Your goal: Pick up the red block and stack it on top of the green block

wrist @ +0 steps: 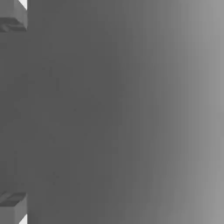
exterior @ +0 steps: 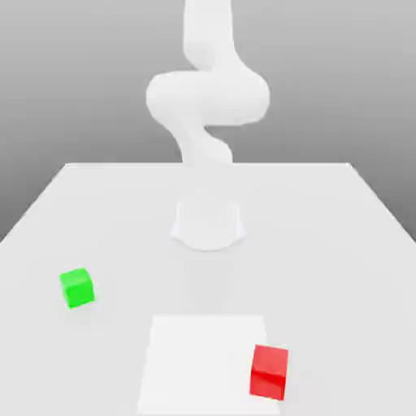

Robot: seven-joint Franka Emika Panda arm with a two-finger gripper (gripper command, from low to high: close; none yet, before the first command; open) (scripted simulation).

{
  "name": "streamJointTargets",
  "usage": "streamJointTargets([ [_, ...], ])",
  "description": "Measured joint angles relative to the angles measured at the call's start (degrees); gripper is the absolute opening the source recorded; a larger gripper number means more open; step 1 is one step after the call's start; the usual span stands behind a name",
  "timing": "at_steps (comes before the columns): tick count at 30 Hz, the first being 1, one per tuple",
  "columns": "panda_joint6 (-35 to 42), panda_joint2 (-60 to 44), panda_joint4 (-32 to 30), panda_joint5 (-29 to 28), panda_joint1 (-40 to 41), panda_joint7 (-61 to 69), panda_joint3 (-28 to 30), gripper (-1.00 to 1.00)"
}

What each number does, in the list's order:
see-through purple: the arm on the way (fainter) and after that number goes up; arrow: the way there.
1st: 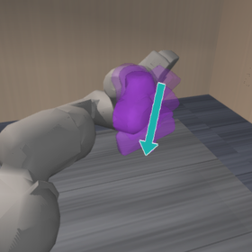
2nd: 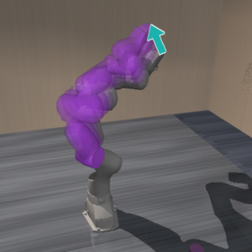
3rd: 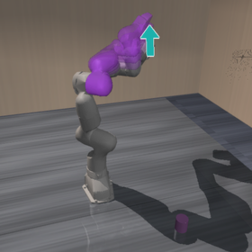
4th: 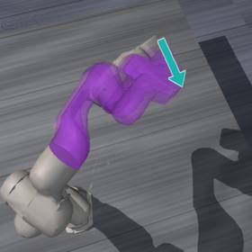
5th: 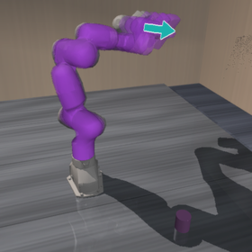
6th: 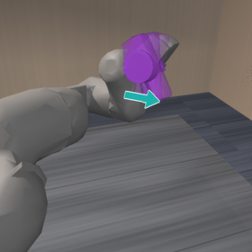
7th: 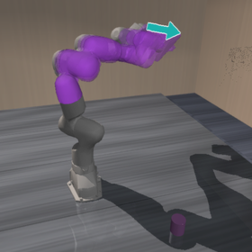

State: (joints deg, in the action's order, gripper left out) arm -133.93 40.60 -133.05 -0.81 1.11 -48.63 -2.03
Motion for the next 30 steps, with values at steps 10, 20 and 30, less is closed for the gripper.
streamJointTargets([
  [10,-8.6,-21.2,-5.1,-4.0,3.3,-11.8,-7.1,0.0],
  [20,-17.2,-41.8,-10.2,-6.3,2.2,-22.2,-10.0,0.0],
  [30,-30.0,-61.2,-10.7,-9.8,-2.1,-28.7,-6.3,-1.0],
])
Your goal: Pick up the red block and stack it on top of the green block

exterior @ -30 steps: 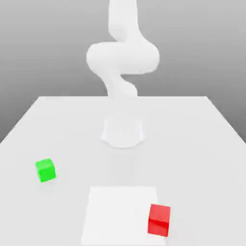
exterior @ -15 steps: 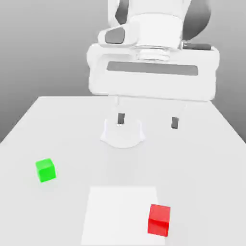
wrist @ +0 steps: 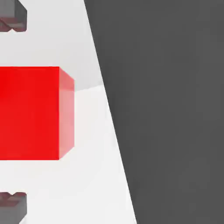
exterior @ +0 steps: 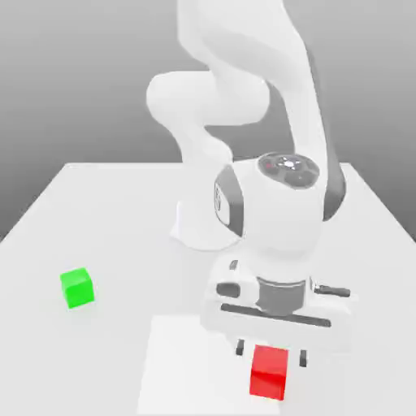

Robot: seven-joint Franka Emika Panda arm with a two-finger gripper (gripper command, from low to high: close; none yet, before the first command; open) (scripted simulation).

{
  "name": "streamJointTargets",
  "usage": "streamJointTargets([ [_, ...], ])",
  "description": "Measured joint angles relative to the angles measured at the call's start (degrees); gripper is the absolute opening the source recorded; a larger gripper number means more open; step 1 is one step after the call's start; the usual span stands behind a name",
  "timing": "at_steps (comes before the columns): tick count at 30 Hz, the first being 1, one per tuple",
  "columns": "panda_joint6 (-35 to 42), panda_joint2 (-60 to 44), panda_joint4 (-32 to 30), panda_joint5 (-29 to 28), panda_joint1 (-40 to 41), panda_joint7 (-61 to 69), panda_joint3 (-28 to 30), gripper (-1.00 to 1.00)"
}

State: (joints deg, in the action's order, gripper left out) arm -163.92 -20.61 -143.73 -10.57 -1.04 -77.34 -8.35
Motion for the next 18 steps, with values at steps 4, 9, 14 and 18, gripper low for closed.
streamJointTargets([
  [4,-0.1,0.0,0.0,-0.1,0.0,-0.1,0.0,-1.0],
  [9,2.7,3.4,-0.6,1.7,1.2,1.2,-1.6,-1.0],
  [14,8.7,12.2,-3.4,5.9,4.3,0.5,-0.8,-1.0],
  [18,9.3,16.7,-7.4,6.5,10.7,-8.1,5.6,-1.0],
])
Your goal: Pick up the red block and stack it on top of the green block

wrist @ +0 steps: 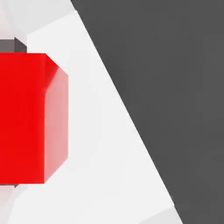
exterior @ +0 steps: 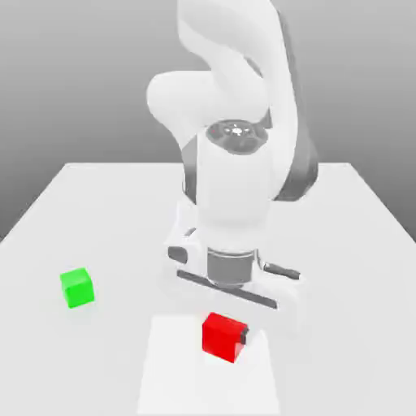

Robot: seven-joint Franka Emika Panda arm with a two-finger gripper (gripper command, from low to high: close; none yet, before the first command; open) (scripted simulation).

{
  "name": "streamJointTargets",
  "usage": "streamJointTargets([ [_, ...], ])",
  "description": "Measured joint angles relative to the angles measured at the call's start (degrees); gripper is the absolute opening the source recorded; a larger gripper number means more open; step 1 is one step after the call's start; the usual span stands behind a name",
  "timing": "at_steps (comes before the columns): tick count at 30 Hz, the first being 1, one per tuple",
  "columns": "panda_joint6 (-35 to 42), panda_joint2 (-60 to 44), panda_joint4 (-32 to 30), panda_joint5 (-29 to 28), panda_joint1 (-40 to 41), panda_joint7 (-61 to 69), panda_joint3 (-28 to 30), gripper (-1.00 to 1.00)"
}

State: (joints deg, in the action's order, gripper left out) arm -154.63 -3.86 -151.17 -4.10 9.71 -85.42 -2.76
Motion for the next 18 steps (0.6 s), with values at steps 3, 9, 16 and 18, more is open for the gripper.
streamJointTargets([
  [3,0.4,3.7,-3.4,-0.4,8.2,-8.2,3.1,-1.0],
  [9,1.0,11.6,-10.3,-0.8,20.2,-24.3,8.8,-1.0],
  [16,-5.2,9.8,-14.4,0.9,27.6,-33.2,13.6,-1.0],
  [18,-9.1,5.7,-14.3,3.0,27.2,-31.9,13.6,-1.0],
])
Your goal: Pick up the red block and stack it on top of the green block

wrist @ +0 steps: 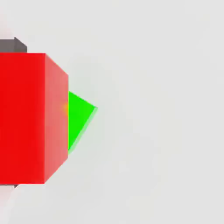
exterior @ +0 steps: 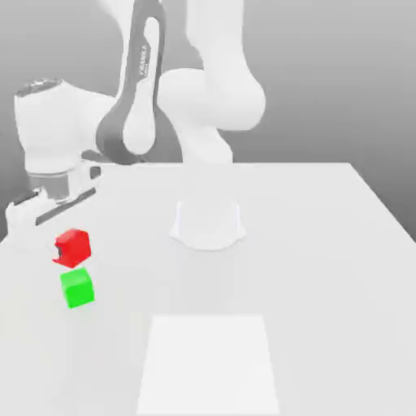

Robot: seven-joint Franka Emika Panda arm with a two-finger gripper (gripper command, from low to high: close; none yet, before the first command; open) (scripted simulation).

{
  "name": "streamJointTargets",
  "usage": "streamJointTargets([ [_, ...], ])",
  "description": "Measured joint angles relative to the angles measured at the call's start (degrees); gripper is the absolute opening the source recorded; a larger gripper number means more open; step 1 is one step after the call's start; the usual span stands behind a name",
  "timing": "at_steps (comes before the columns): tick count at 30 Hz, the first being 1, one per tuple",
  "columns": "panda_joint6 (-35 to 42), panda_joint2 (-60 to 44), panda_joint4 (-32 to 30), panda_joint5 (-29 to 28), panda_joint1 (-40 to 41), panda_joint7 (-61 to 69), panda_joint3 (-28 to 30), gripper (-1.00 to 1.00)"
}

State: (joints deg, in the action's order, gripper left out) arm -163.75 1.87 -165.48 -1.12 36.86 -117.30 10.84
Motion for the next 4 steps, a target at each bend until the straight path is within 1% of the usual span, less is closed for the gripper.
streamJointTargets([
  [1,-2.0,-2.1,0.1,1.3,0.5,0.9,-0.8,-1.0],
  [2,-3.4,-3.6,0.1,2.5,0.6,1.7,-1.2,1.0],
  [4,-3.4,-3.6,0.1,2.5,0.6,1.7,-1.2,1.0],
])
